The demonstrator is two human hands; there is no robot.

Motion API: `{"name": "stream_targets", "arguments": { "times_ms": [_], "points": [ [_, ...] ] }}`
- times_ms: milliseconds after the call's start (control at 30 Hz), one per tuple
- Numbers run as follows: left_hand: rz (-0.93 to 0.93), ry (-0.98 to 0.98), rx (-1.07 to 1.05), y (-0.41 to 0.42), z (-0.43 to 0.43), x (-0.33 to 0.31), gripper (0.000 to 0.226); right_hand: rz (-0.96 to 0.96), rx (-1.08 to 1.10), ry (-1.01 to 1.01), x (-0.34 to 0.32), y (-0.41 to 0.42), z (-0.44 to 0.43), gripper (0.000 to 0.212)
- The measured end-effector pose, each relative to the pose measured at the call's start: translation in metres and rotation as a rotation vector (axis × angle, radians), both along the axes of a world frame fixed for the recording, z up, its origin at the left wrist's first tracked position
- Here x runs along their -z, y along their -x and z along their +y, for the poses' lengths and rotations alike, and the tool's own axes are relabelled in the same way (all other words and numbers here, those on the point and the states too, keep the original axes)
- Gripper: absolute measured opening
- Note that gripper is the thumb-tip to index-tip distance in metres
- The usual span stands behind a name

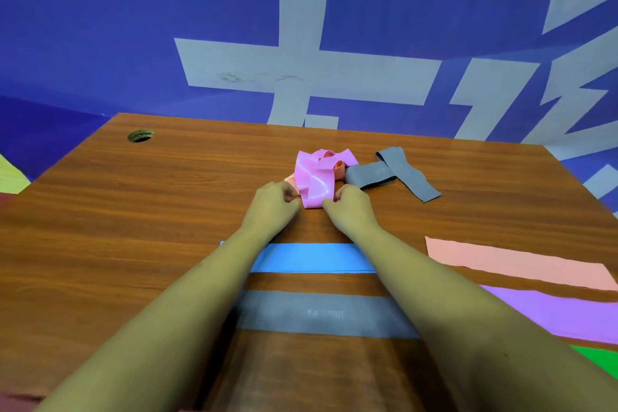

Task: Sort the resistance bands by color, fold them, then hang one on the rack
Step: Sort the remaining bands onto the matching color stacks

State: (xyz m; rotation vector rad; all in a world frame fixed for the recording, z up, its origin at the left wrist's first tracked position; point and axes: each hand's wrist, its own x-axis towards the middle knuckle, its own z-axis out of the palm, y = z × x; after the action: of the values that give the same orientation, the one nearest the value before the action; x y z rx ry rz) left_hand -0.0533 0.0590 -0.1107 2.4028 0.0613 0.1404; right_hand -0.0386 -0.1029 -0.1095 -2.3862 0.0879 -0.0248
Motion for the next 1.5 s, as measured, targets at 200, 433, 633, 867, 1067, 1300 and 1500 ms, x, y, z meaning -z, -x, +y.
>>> {"name": "stream_targets", "arguments": {
  "times_ms": [200, 433, 633, 867, 1067, 1300, 1500],
  "points": [
    [0.028, 0.029, -0.047, -0.019, -0.012, 0.017, 0.015, 0.095, 0.142, -0.164, 0.016, -0.019, 0.004, 0.024],
    [0.013, 0.62, 0.035, -0.01, -0.013, -0.006, 0.016, -0.1, 0.037, -0.389, -0.022, -0.005, -0.006, 0.01],
    [-0.232, 0.704, 0.168, 0.007, -0.015, -0.083, 0.011, -0.292, -0.07, -0.577, -0.111, 0.017, -0.011, 0.016],
    [-0.328, 0.56, 0.334, 0.043, -0.021, -0.159, 0.015, -0.395, -0.134, -0.634, -0.203, 0.052, -0.018, 0.011],
    [-0.37, 0.645, 0.307, 0.076, -0.031, -0.196, 0.017, -0.353, -0.15, -0.739, -0.239, 0.089, -0.027, 0.012],
    [-0.382, 0.754, 0.225, 0.097, -0.036, -0.24, 0.02, 0.071, -0.324, -0.859, -0.232, 0.132, -0.045, 0.044],
    [-0.169, 0.865, 0.259, 0.12, -0.041, -0.249, 0.036, -0.062, -0.344, -0.798, -0.234, 0.155, -0.051, 0.006]
  ]
}}
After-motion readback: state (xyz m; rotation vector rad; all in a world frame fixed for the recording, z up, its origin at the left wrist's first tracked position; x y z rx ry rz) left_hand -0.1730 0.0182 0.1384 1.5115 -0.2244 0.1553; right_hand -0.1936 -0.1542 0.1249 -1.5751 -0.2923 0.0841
